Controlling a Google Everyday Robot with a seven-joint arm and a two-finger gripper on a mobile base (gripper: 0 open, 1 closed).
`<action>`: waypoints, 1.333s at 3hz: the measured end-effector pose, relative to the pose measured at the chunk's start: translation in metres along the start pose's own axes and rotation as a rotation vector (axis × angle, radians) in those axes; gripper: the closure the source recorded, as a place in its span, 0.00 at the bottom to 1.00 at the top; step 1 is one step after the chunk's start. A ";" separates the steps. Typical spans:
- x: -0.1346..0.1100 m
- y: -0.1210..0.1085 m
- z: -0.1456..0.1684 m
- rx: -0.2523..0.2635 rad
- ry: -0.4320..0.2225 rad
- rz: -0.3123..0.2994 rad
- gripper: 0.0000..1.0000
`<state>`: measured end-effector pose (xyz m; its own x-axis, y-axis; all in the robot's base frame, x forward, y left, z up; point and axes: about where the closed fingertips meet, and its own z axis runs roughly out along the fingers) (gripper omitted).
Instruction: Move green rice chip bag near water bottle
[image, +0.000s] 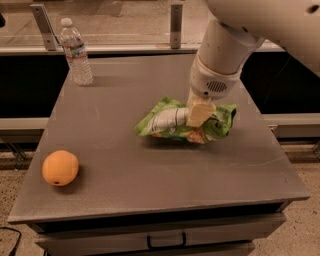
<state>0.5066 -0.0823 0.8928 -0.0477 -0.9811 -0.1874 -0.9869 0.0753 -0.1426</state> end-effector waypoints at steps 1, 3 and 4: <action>-0.028 -0.031 -0.006 0.026 -0.027 -0.036 1.00; -0.087 -0.099 -0.002 0.066 -0.096 -0.071 1.00; -0.119 -0.115 0.005 0.071 -0.126 -0.098 1.00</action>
Offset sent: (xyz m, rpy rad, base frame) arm 0.1199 0.0861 0.0412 0.0765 -0.1039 0.0810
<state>0.6270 0.0268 0.9269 0.0718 -0.9547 -0.2888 -0.9723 -0.0024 -0.2338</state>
